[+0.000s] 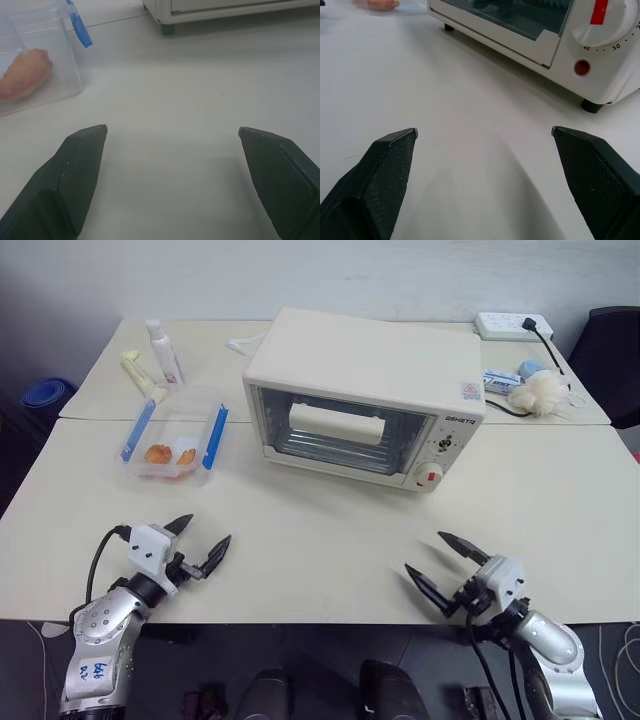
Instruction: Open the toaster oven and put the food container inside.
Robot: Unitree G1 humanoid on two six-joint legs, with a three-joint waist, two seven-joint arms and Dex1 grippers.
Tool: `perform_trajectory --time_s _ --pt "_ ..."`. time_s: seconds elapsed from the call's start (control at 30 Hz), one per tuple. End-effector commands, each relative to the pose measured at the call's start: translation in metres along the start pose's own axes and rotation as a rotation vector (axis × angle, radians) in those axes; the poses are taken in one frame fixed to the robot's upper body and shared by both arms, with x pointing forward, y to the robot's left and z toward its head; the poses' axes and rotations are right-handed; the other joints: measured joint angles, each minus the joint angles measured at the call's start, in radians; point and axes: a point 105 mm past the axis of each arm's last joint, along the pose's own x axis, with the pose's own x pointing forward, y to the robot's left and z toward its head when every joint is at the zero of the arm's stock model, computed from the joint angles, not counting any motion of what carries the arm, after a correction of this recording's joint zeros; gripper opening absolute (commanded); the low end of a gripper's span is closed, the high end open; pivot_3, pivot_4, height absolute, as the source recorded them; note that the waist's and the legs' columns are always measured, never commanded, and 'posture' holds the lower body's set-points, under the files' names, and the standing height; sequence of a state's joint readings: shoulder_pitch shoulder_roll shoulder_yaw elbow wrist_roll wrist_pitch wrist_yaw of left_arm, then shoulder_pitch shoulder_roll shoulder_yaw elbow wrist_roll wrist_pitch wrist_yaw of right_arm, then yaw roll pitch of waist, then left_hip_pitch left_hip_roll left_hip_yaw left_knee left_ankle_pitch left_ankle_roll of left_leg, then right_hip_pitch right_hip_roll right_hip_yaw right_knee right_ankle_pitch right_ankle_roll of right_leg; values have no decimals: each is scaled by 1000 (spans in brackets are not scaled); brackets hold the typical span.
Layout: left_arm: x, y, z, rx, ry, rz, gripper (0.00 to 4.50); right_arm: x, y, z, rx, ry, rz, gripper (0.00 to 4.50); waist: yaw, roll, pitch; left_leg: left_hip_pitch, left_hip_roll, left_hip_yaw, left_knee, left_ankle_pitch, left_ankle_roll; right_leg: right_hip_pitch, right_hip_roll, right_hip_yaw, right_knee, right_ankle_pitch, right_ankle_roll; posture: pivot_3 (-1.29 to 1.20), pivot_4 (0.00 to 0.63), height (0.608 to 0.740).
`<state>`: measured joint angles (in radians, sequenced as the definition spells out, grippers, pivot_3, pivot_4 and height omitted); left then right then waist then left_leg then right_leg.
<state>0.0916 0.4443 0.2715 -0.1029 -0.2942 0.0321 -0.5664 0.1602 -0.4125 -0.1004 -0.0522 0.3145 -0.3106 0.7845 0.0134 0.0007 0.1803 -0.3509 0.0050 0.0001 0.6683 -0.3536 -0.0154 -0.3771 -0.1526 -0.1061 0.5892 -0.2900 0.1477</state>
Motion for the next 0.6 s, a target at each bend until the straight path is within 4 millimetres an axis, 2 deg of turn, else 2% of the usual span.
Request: perform_trajectory --time_s 0.03,0.07,0.17,0.3,0.43,0.6 --pt "-2 1 17 17 -41 -41 4500 15 7 25 5 -85 66 4487 -1 0 0 0 0 0 0 0 0 0 0 0 0 0 0 0 150 740" --pt "-3 1 21 -1 -55 -57 4500 19 8 32 13 -102 92 4487 -2 0 0 0 0 0 0 0 0 0 0 0 0 0 0 0 150 740" --pt "-19 -11 51 -107 -133 -252 4500 41 11 72 57 -181 195 4487 -11 0 0 -1 3 0 1 0 -1 -1 2 0 0 0 -1 0 150 740" --pt "-28 -6 80 -122 -162 -354 4500 66 3 105 65 -208 231 4487 -12 1 0 -1 7 -1 4 -2 -3 -1 4 -1 1 -1 -3 0 150 740" --pt "-31 -1 105 -110 -185 -423 4500 91 -4 126 58 -203 233 4487 -11 3 1 -2 6 -2 6 -3 -2 -1 5 -1 2 -1 -3 0 150 740" --pt "-28 8 118 -87 -230 -380 4500 103 -3 133 70 -217 255 4487 -13 3 2 -3 6 -1 6 -4 -2 -2 5 -1 2 -1 -4 0 150 740"
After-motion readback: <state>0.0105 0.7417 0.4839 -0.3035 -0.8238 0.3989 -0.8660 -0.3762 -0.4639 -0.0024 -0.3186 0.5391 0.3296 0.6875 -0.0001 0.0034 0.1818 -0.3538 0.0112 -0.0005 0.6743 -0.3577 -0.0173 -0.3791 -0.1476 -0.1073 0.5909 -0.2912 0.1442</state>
